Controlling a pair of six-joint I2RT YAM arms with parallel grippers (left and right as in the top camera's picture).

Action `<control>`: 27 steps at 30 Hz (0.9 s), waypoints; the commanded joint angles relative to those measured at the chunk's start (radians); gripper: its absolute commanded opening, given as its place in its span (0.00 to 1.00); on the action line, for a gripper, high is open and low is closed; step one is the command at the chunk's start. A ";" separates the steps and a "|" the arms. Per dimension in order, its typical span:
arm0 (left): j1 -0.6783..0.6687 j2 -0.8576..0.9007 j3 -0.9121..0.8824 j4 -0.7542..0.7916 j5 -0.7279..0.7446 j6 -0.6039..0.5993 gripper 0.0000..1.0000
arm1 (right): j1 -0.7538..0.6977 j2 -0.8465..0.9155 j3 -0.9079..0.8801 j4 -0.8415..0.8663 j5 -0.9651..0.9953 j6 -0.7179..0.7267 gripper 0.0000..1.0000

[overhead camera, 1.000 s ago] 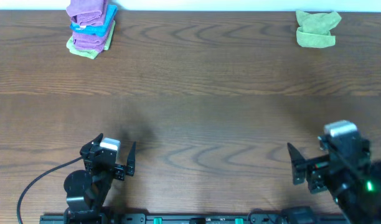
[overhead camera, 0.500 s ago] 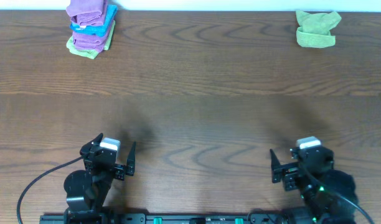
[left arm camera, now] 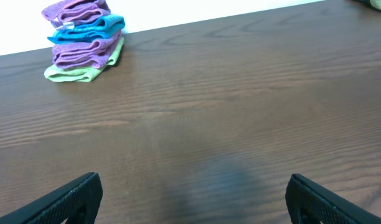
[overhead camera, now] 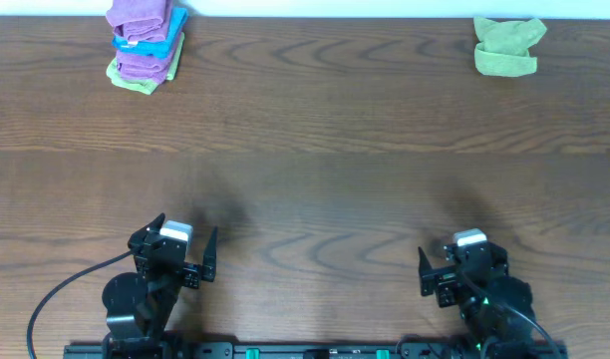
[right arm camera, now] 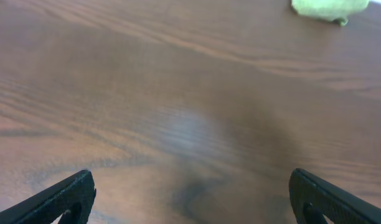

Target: Fold the cloth

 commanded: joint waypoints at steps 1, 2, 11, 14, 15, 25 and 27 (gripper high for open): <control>-0.003 -0.008 -0.023 0.000 -0.002 -0.004 0.95 | -0.018 -0.011 -0.027 0.004 0.006 0.000 0.99; -0.003 -0.008 -0.023 0.000 -0.002 -0.004 0.95 | -0.018 -0.011 -0.035 0.004 0.006 0.000 0.99; -0.003 -0.008 -0.023 0.000 -0.002 -0.004 0.95 | -0.018 -0.011 -0.064 0.008 0.006 0.000 0.99; -0.003 -0.008 -0.023 0.000 -0.002 -0.004 0.95 | -0.018 -0.011 -0.064 0.008 0.006 0.000 0.99; -0.003 -0.008 -0.023 0.000 -0.002 -0.004 0.95 | -0.018 -0.011 -0.064 0.008 0.006 0.000 0.99; -0.003 -0.008 -0.023 0.000 -0.002 -0.004 0.95 | -0.018 -0.011 -0.064 0.008 0.006 0.000 0.99; -0.003 -0.008 -0.023 0.000 -0.002 -0.004 0.95 | -0.018 -0.011 -0.064 0.008 0.006 0.000 0.99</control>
